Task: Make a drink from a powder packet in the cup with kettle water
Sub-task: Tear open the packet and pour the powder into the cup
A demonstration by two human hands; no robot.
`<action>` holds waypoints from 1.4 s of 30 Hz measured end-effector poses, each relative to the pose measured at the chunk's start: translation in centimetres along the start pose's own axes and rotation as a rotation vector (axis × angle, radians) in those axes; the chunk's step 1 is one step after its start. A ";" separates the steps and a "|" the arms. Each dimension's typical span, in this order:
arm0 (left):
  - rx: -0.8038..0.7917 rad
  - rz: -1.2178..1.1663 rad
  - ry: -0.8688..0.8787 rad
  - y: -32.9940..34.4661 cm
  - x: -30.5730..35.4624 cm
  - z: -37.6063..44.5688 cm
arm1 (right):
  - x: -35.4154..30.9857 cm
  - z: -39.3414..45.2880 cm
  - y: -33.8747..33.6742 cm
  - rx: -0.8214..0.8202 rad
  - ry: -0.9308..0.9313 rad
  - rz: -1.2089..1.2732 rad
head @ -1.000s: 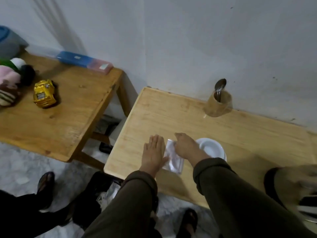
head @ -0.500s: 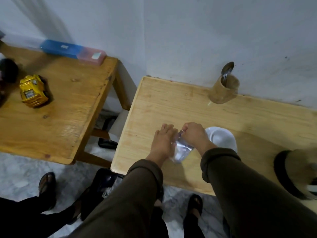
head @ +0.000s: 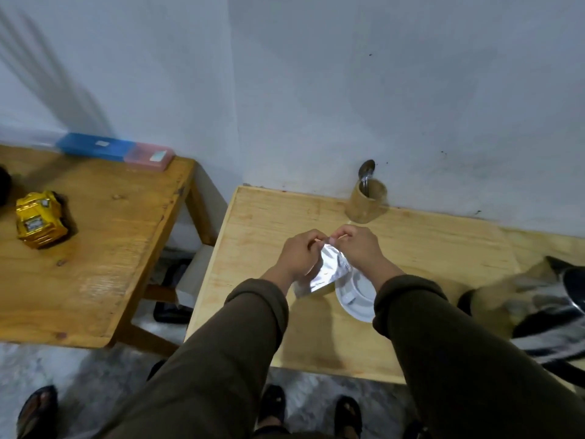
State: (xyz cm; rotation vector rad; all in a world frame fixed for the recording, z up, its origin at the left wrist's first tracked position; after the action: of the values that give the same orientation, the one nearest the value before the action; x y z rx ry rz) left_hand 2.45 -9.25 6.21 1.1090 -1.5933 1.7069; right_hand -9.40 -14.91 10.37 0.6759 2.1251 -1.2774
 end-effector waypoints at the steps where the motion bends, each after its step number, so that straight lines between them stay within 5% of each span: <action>1: -0.001 -0.006 0.006 0.1 0.5 0.2 | 0.0 0.0 -0.5 0.009 -0.011 0.015; 14: 0.095 -0.033 -0.042 2.4 5.8 1.4 | 0.4 0.3 -6.0 0.003 -0.112 0.036; 26: 0.151 -0.381 -0.213 5.1 7.1 1.6 | 0.7 0.5 -7.6 0.134 -0.374 -0.221; 33: 0.231 -0.423 -0.323 5.6 6.2 1.8 | 1.4 0.1 -7.0 0.031 -0.455 -0.239; 42: 0.354 -0.297 -0.453 4.4 4.8 1.4 | 3.7 -1.4 -8.4 -0.270 -0.302 -0.176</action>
State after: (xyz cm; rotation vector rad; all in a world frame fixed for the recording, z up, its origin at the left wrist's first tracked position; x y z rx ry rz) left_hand -3.37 -11.91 7.90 1.9162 -1.2999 1.6475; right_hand -17.95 -16.63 13.55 0.1731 2.0823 -1.0738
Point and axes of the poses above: each hand's wrist, its own z-axis towards the middle knuckle, its own y-axis out of the palm, x = y × z, the point moved 3 cm from there along z, towards the middle knuckle, and after that the axes turned 7 degrees about y, right-handed, at the moved point
